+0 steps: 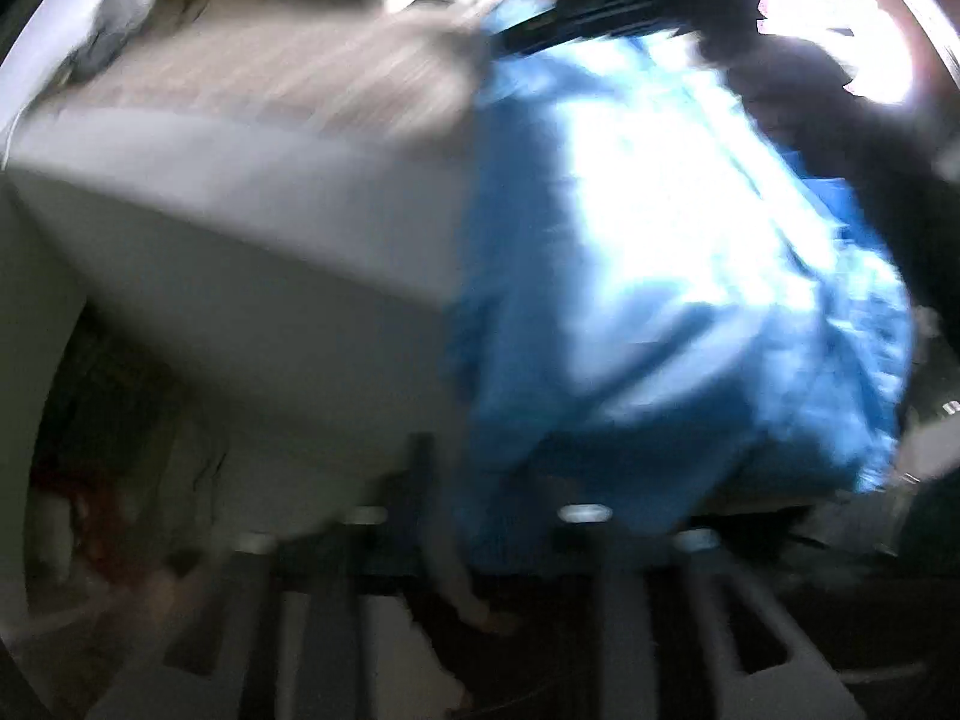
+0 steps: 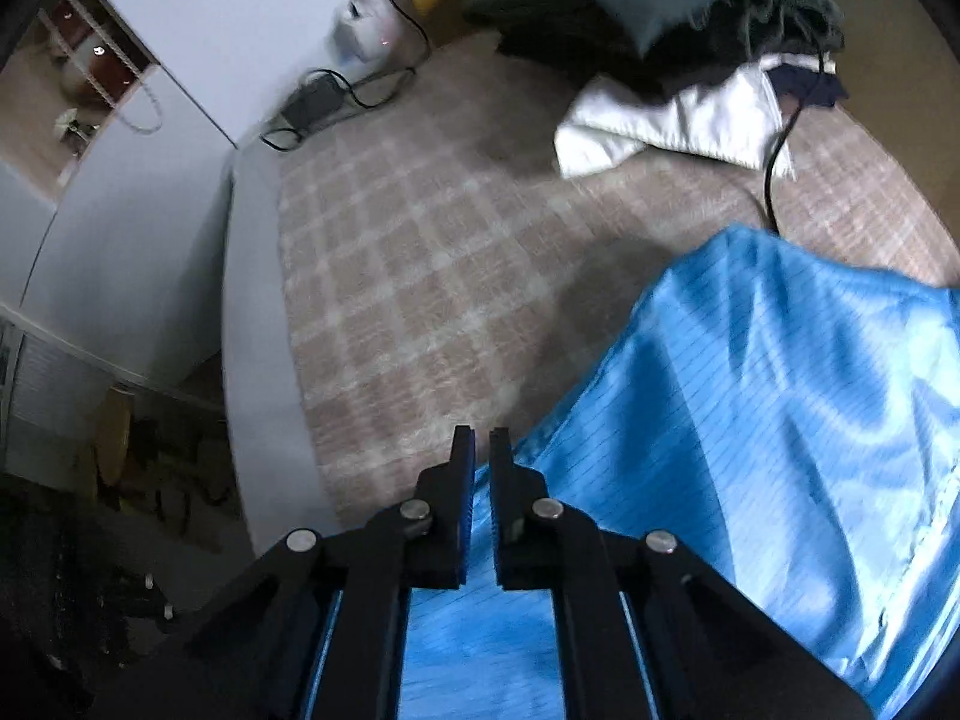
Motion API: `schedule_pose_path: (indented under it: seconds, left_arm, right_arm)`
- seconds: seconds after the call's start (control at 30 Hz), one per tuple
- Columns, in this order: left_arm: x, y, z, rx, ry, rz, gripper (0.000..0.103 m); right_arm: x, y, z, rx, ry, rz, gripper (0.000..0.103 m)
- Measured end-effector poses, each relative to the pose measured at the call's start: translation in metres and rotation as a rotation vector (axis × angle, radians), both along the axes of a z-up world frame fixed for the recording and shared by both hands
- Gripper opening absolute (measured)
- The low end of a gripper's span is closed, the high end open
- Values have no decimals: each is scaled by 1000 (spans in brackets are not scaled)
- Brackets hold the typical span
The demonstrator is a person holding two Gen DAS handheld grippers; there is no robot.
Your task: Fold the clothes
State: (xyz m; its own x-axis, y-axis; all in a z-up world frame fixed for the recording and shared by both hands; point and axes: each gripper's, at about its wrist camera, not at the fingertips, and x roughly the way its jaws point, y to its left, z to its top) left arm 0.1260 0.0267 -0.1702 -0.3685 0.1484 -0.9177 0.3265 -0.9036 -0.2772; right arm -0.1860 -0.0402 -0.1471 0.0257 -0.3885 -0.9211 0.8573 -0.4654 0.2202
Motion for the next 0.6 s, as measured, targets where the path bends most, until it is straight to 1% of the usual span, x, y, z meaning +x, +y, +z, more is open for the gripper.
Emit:
schedule_pose_path:
  seconds: [0.07, 0.13, 0.17, 0.2, 0.27, 0.3, 0.37, 0.4, 0.43, 0.5, 0.53, 0.57, 0.6]
  left_arm:
    - [1, -3, -3, -17, -32, -3, 36]
    - [4, -5, -2, -34, -50, -8, 37]
    - [5, -5, 6, -41, -34, -14, 37]
    - [5, -4, 14, -48, -17, -18, 38]
    - [-2, 0, 28, -53, 17, -31, 38]
    - [-9, 4, 34, -50, 38, -47, 38]
    - [-27, 16, 40, -36, 84, -96, 42]
    - [-37, 23, 41, -28, 97, -123, 42]
    - [-47, 30, 38, -23, 95, -151, 42]
    - [-68, 48, 28, -26, 81, -196, 42]
    - [-74, 53, 24, -35, 70, -205, 42]
    - [-76, 52, 23, -48, 63, -205, 43]
    - [-78, 51, 22, -61, 55, -206, 43]
  right_arm:
    - [-3, 7, -4, 26, 17, -12, 9]
    - [-10, 31, 7, -5, 25, -36, 15]
    - [-13, 43, 12, -23, 28, -48, 22]
    - [-21, 58, 16, -25, 56, -84, 31]
    - [-40, 89, 23, -24, 123, -168, 42]
    - [-49, 102, 19, -18, 123, -211, 43]
    - [-68, 126, 8, -5, 109, -298, 43]
    - [-77, 138, 3, 2, 102, -342, 43]
    - [-85, 147, -7, 8, 70, -376, 43]
    - [-87, 151, -20, 35, 48, -385, 43]
    - [-84, 150, -25, 55, 52, -370, 44]
    - [-79, 149, -25, 64, 77, -348, 44]
    - [-76, 149, -23, 70, 81, -340, 44]
